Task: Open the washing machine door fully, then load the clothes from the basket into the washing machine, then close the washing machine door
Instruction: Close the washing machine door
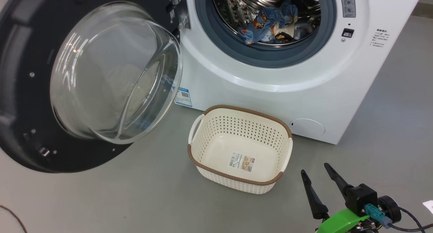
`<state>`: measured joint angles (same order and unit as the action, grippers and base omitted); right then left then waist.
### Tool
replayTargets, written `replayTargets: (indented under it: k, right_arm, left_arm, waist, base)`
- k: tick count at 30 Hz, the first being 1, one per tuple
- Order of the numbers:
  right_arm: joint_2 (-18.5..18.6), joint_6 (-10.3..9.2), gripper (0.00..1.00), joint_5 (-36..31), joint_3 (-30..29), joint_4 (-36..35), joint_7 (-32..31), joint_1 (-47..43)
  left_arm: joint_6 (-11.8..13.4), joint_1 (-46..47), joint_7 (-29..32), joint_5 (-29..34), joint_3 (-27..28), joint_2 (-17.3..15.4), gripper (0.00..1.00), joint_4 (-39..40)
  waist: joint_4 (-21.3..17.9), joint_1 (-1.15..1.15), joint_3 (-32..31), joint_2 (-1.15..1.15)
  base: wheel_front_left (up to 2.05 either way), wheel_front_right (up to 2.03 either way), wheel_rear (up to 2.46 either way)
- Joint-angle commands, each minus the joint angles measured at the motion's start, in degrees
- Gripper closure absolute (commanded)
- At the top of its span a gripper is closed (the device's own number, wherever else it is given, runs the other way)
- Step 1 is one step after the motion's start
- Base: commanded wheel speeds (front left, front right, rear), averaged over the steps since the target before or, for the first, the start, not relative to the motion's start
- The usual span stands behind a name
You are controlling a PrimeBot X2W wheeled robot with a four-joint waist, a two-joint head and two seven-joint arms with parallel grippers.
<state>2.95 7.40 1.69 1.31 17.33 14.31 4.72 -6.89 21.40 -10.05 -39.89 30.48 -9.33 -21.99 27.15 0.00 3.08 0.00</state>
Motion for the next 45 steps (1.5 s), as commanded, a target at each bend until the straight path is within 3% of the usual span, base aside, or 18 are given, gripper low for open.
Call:
replayTargets:
  k: [1, 6, 14, 24, 33, 45]
  right_arm:
    - [-0.1, 0.09, 0.00, -1.1, 2.0, -1.4, 0.7, 1.5]
    - [-0.1, 0.09, 0.00, -1.3, 1.9, -1.4, 0.7, 2.0]
    - [-0.1, 0.09, 0.00, -1.9, 1.7, -1.5, 0.7, 2.2]
    - [-0.1, 0.09, 0.00, -2.2, 1.9, -1.1, 0.7, 2.9]
    - [-0.1, 0.09, 0.00, -2.7, 1.7, -1.2, 0.7, 3.2]
    - [-0.1, 0.09, 0.00, -2.6, 1.5, -0.9, 0.7, 3.2]
  left_arm:
    - [-0.5, 3.0, 1.5, -3.9, 2.8, -4.1, 1.00, -1.3]
    - [-0.6, 5.7, 4.7, -12.2, 3.2, -8.3, 1.00, -6.3]
    - [-0.6, 10.4, 13.2, -26.1, 4.0, -12.0, 1.00, -13.7]
    - [-0.6, 15.6, 22.6, -35.5, 7.0, -15.3, 1.00, -24.6]
    - [-0.6, 17.8, 27.1, -38.2, 7.4, -16.3, 1.00, -28.6]
    - [-0.6, 16.0, 32.5, -40.6, 5.7, -14.9, 1.00, -24.3]
  waist:
    - [-0.6, 0.00, 0.1, 0.00]
    - [-1.5, 0.00, 0.3, 0.00]
    - [-2.2, 0.00, 1.2, 0.00]
    - [-3.7, 0.00, 2.0, 0.00]
    - [-5.3, 0.00, 2.7, 0.00]
    - [-6.6, 0.00, 2.8, 0.00]
  base:
    - [0.00, 0.00, 0.00]
    - [0.00, 0.00, 0.00]
    - [0.00, 0.00, 0.00]
    - [0.00, 0.00, 0.00]
    - [0.00, 0.00, 0.00]
    - [0.00, 0.00, 0.00]
